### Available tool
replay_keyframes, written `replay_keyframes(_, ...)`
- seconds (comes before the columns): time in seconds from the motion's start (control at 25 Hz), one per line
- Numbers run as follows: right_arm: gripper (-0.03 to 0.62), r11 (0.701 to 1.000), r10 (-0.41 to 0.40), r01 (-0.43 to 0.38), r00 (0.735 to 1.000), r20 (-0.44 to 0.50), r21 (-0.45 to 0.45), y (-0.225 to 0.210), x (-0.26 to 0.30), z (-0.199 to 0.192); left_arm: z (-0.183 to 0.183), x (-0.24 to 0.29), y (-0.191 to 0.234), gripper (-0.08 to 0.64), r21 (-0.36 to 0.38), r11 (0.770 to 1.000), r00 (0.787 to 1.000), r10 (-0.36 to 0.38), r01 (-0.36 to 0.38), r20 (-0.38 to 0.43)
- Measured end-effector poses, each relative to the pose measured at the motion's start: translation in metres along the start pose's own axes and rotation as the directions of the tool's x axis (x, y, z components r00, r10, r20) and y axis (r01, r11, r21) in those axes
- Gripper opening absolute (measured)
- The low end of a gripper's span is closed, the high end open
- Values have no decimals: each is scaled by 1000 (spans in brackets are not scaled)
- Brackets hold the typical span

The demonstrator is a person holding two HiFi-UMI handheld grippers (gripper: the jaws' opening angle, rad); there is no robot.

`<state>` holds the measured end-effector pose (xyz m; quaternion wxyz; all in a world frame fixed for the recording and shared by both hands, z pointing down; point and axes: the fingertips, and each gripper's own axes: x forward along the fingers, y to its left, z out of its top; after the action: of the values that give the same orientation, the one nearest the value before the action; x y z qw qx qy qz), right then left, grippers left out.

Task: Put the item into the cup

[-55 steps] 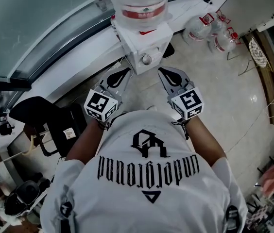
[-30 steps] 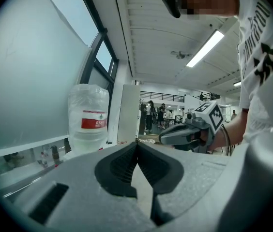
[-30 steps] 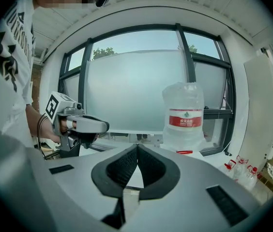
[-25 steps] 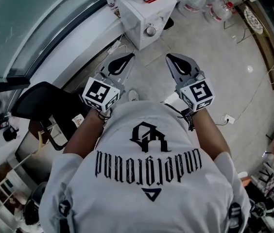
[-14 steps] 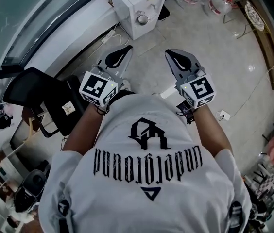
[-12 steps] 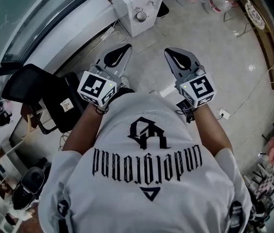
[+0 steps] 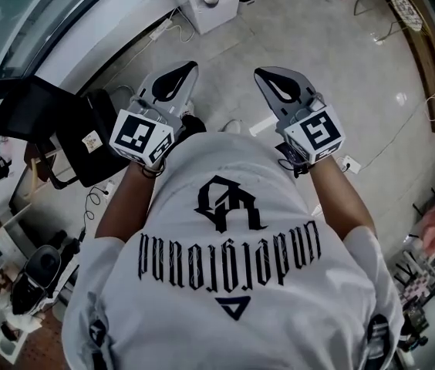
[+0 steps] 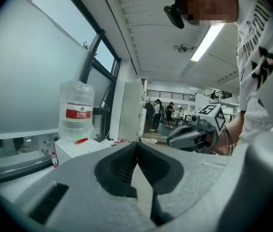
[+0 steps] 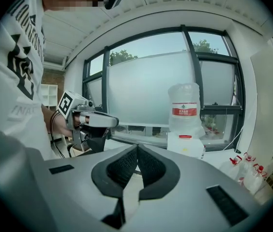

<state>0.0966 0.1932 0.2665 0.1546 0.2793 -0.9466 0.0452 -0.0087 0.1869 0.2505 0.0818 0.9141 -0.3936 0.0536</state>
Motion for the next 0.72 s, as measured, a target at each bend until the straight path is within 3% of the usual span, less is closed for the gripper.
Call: replay_keyframes(0.72, 15, 1000, -1, 1, 1000, 11, 9, 9, -27, -10, -10, -4, -28, 15, -13, 1000, 1000, -3, 2, -5)
